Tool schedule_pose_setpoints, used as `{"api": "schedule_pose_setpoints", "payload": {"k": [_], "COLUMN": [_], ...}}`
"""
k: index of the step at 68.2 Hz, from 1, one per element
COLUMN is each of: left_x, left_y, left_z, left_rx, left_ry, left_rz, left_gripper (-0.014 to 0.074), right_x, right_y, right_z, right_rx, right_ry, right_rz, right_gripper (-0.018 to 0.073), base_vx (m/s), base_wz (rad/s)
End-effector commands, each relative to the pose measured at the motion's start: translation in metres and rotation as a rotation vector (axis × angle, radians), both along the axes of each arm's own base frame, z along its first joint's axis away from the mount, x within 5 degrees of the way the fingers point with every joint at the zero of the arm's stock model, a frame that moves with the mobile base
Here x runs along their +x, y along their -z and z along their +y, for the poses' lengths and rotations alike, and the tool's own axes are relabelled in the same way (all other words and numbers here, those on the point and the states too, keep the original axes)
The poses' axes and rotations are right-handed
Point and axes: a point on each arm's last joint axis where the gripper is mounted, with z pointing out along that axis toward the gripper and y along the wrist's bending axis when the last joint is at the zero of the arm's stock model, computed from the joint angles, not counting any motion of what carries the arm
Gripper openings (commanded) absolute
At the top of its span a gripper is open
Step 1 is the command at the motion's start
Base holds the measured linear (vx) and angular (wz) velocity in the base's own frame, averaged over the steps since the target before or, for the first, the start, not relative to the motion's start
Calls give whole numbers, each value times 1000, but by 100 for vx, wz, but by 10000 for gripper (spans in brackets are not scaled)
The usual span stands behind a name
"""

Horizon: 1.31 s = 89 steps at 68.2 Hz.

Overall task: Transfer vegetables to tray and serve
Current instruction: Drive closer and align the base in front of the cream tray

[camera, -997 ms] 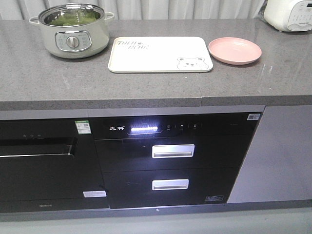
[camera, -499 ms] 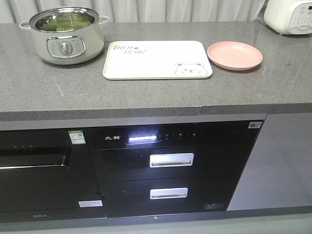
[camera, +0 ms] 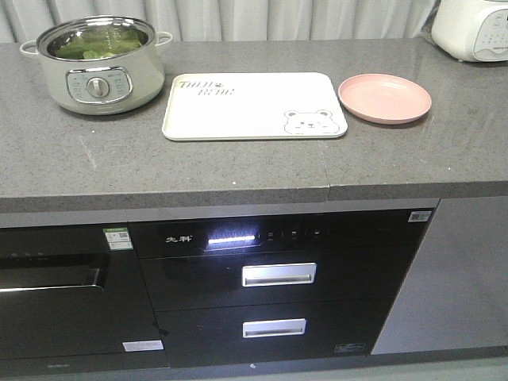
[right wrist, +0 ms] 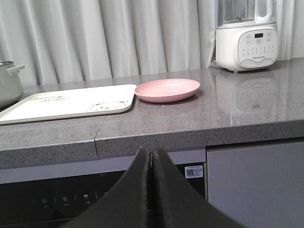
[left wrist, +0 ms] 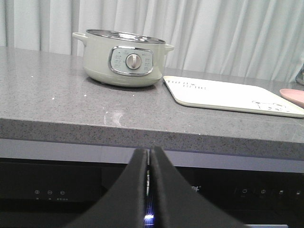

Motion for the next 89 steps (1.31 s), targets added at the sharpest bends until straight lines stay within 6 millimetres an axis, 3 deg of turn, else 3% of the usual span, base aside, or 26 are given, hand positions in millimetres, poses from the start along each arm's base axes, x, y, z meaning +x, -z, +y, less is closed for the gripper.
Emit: {"api": "schedule_pose_setpoints", "payload": {"k": [1,89], "left_x": [0,0], "left_y": [2,2], "left_z": [0,0], "left_rx": [-12,-12], "left_ry": [-3,-3], "left_rz": [-57,-57], "left_gripper": [-6,-6], "right_x": [0,0], "right_y": [-1,-1], "right_z": [2,2], "right_rx": [-13,-13], "right_ry": [-17,-17], "right_rz": [-57,-57], "right_gripper": [-3,-3], "base_vx": [6,5], "base_wz": [-1,0]}}
